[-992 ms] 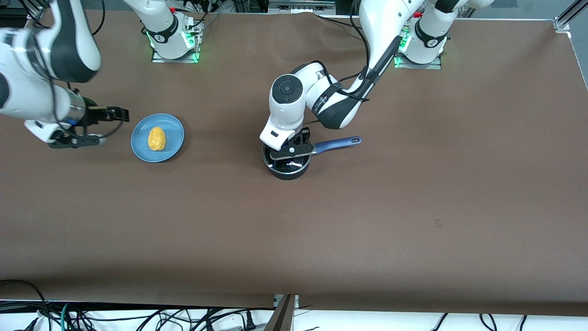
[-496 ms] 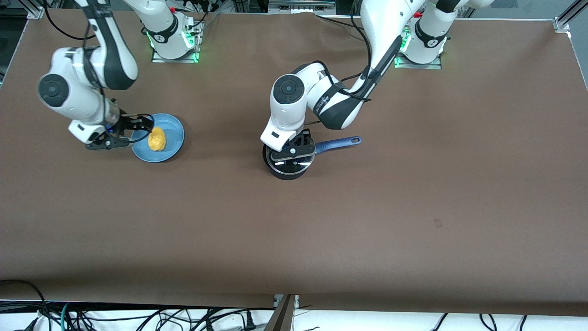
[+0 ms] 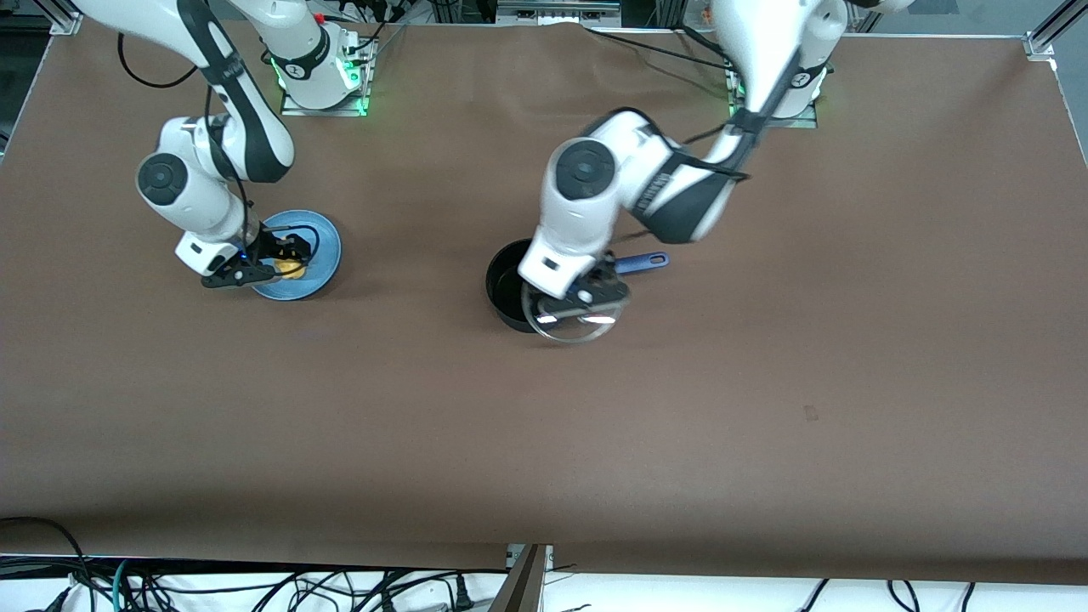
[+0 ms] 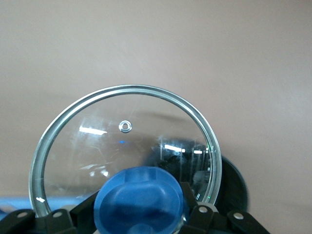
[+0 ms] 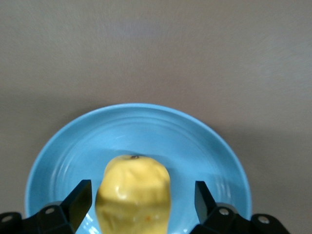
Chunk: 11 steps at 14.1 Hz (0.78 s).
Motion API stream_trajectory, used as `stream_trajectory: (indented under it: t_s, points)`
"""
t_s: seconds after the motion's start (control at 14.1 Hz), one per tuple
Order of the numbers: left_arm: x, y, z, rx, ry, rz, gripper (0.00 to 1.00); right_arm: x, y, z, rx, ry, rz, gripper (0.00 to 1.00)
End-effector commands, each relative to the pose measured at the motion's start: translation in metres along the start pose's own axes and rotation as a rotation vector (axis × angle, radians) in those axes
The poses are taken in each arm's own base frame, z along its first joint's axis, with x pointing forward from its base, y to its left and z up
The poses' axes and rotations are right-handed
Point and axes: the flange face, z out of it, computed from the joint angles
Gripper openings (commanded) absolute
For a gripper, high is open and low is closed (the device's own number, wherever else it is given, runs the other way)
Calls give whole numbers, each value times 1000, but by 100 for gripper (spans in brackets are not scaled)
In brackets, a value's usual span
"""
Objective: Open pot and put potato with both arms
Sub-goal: 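Grasp the potato with the right gripper while the left gripper lifts the lid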
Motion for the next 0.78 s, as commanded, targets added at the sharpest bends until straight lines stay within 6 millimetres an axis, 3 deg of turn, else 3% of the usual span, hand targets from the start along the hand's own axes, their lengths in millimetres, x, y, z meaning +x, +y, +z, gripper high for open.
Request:
stream_trajectory:
  t_s: [0.0, 0.21, 0.35, 0.57, 0.71]
  points:
    - [61, -96, -25, 0, -25, 103, 59, -4, -2, -1, -6, 4, -28, 38]
    - [126, -215, -23, -30, -53, 279, 59, -4, -3, -4, -5, -8, -35, 20]
    - [158, -291, -12, -40, -42, 373, 59, 3, -9, -22, -7, 4, -47, 19]
    - [170, -380, 34, -84, -12, 443, 59, 27, -25, -71, -5, -54, -62, 19]
    - [168, -417, 63, -110, 16, 465, 59, 50, -40, -114, -5, -118, -36, 20]
